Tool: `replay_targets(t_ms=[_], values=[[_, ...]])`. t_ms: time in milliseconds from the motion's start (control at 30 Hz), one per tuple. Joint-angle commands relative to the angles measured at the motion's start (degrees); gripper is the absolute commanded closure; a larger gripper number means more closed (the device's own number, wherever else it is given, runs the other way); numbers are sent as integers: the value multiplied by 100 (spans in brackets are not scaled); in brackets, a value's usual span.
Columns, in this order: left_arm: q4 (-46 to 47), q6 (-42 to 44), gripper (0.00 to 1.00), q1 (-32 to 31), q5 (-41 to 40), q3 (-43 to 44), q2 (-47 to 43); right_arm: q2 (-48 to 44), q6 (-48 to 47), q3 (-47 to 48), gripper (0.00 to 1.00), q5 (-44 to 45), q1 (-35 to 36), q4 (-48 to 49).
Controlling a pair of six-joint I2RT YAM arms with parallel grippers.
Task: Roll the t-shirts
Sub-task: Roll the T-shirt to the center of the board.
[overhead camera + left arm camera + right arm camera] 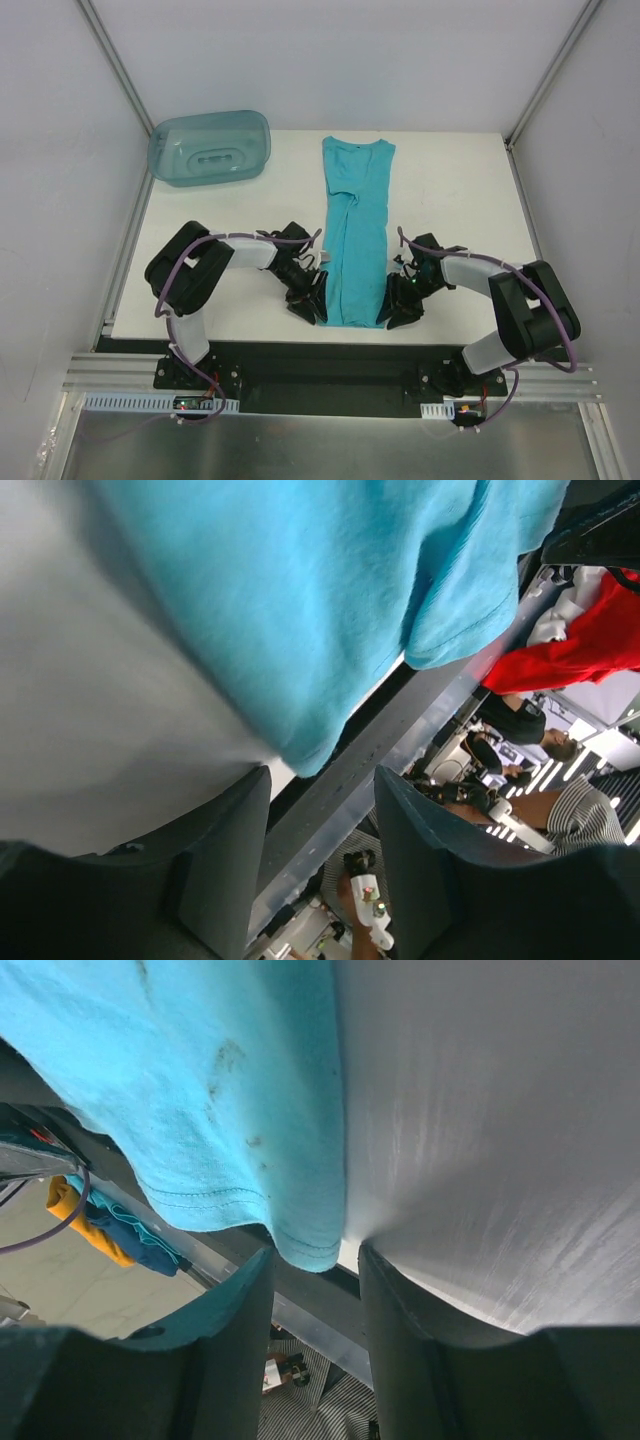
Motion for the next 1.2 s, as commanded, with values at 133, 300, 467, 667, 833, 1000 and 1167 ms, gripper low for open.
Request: replay_targets(t_ms=[133,300,467,667,833,1000,1167], values=[[185,65,65,-102,-694,131,481,363,11,-17,65,918,-45,44],[185,91,88,-102,-659,193,542,390,-95,-114,79,734,-10,335],[185,205,100,-93,-659,290,437,127,-314,-88,99,550,-10,344],[185,469,100,-76,-457,299,-81,-418,-429,79,99,417,-1,72],[167,609,100,-67,-641,246,-714,-761,-455,342,99,294,-10,-130],[79,689,100,82,-773,307,-969,-867,-604,755,99,364,-27,-262],[-17,741,100,319,-957,535,-891,-622,-789,1168,99,539,-150,-315]])
